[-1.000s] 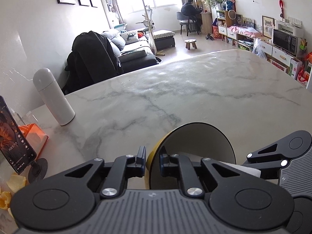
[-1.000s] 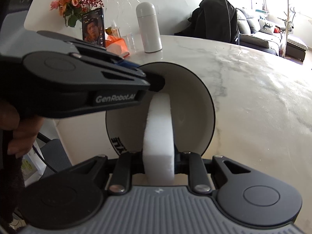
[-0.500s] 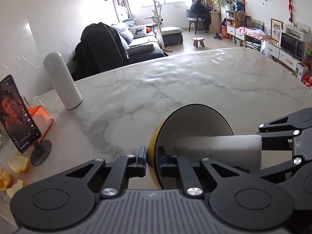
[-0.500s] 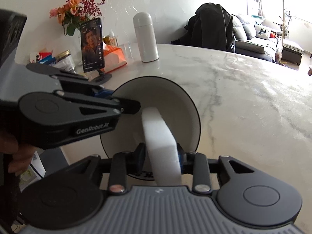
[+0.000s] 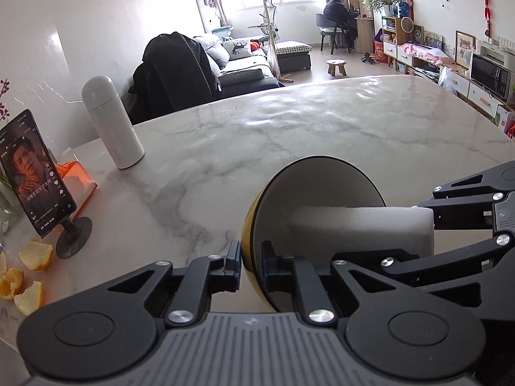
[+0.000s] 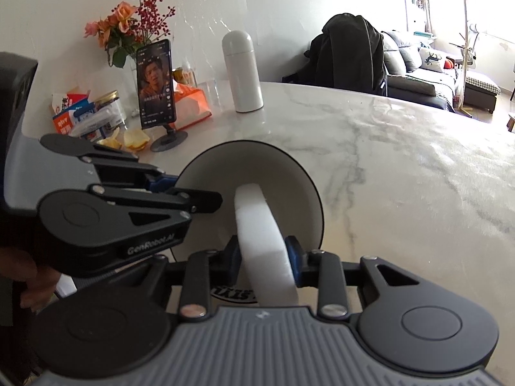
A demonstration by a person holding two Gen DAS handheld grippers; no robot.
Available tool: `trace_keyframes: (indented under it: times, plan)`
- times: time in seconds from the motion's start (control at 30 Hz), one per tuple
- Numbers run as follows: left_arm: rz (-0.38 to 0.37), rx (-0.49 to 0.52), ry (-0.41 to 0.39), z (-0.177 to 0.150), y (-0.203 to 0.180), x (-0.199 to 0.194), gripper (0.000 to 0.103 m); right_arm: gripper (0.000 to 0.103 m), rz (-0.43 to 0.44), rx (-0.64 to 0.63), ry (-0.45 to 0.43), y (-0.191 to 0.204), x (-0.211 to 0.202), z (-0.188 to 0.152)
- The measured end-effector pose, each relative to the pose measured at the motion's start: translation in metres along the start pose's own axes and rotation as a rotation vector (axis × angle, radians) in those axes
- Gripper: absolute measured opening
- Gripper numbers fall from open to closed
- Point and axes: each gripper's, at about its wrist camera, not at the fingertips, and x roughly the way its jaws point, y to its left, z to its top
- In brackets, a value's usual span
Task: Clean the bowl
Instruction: 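Tilt the bowl with the left gripper while the right gripper scrubs inside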
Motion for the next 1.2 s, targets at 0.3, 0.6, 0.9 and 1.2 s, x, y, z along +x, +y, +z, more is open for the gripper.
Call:
trace_keyframes:
  times: [0.3,0.6,0.9,1.2]
  plan:
    - [0.006,-0.001,0.005,-0.004,0.0,0.0,0.013,0.025,0.006,0.009,0.007,0.001,0.0,0.0]
    - [0.0,-0.01,0.004,-0.004,0.002,0.0,0.013,0.023,0.037,0.004,0.056,0.009,0.01,-0.004]
    - [0.0,-0.006,0.003,-0.006,0.002,0.0,0.014,0.022,-0.003,0.002,0.035,0.005,0.005,0.0]
    - [0.0,-0.004,0.003,-0.005,0.001,-0.001,0.014,0.022,-0.006,0.007,0.044,0.001,0.009,0.001]
